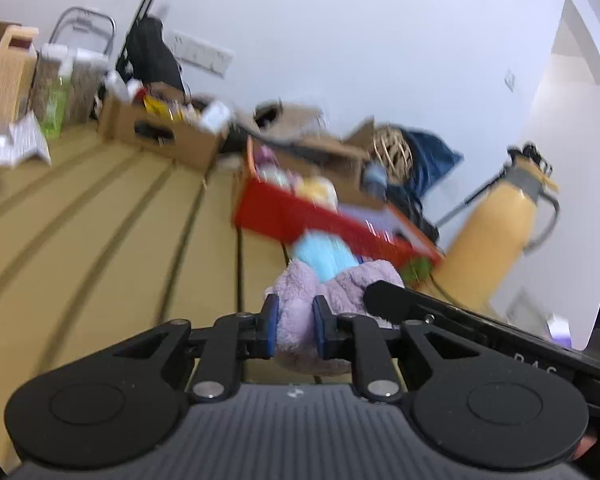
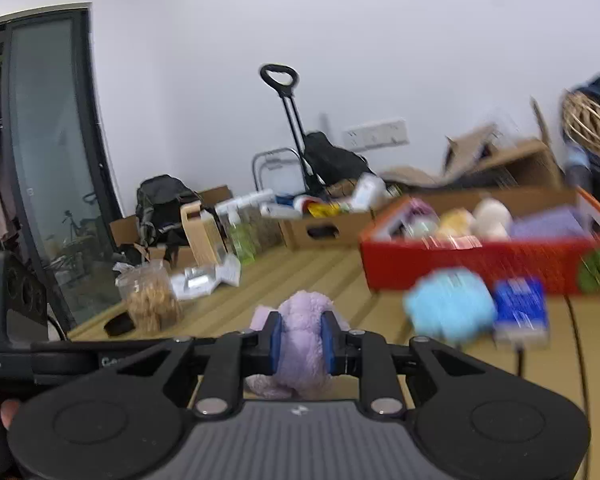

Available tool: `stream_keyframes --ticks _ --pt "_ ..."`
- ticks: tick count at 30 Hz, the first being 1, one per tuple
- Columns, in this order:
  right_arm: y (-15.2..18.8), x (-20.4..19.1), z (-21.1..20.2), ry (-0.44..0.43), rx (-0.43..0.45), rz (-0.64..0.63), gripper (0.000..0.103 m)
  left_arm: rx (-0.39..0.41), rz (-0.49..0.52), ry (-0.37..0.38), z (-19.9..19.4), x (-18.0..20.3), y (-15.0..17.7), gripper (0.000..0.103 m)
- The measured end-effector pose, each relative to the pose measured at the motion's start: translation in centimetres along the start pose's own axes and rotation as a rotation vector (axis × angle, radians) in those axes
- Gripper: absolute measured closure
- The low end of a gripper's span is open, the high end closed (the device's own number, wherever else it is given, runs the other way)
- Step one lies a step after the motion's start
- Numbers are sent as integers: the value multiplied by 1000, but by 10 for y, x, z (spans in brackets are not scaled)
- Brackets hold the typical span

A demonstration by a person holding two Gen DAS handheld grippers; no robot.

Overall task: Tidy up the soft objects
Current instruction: 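Close both grippers on the lavender fuzzy headband, then carry the headband into the box and open both grippers, then move both tools back over the blue fuzzy monster plush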

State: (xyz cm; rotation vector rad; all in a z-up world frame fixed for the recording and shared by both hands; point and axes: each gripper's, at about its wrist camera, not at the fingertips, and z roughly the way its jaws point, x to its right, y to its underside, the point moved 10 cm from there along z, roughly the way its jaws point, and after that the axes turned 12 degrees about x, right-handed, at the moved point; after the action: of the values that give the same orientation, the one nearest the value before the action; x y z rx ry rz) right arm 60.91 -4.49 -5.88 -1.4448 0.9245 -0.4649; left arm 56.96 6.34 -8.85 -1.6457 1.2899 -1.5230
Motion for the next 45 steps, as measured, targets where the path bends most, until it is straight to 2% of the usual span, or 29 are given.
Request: stream_keyframes --ticks 3,6,9,13,18,23,27,29,33,35,37,38,39,42,45 --pt "12 19 -28 40 -2 73 83 -39 22 29 -3 24 18 85" --pt "10 39 -53 70 30 142 83 -57 23 71 3 46 22 85" --pt "-2 55 -64 93 64 176 83 -56 32 103 12 65 18 85" --pt "-23 84 -62 121 70 196 83 -85 -2 155 42 81 1 85" --pt "-72 133 -16 148 38 185 83 -139 -44 185 122 95 -39 85" --pt "-116 188 58 163 -6 200 83 -150 -3 132 216 95 -74 85" --pt "-101 234 123 206 -126 269 83 -234 56 31 271 74 -59 83" --pt "-86 247 140 245 -160 251 83 -241 119 19 283 69 -51 81" --pt "-55 252 162 298 -238 164 83 -255 182 21 295 62 -39 82" --pt "-47 250 164 319 -244 111 82 -240 209 22 294 62 -38 81" --pt "-46 247 163 327 -251 91 80 -235 198 50 285 65 -42 72" --pt "-47 246 161 335 -261 86 79 -234 188 63 280 66 -46 62" --pt "-50 243 159 333 -270 82 73 -221 181 68 271 69 -54 53" --pt "-73 235 141 316 -238 87 58 -167 202 92 239 77 -79 48" --pt "-102 216 113 304 -185 68 58 -123 228 101 199 81 -101 48"
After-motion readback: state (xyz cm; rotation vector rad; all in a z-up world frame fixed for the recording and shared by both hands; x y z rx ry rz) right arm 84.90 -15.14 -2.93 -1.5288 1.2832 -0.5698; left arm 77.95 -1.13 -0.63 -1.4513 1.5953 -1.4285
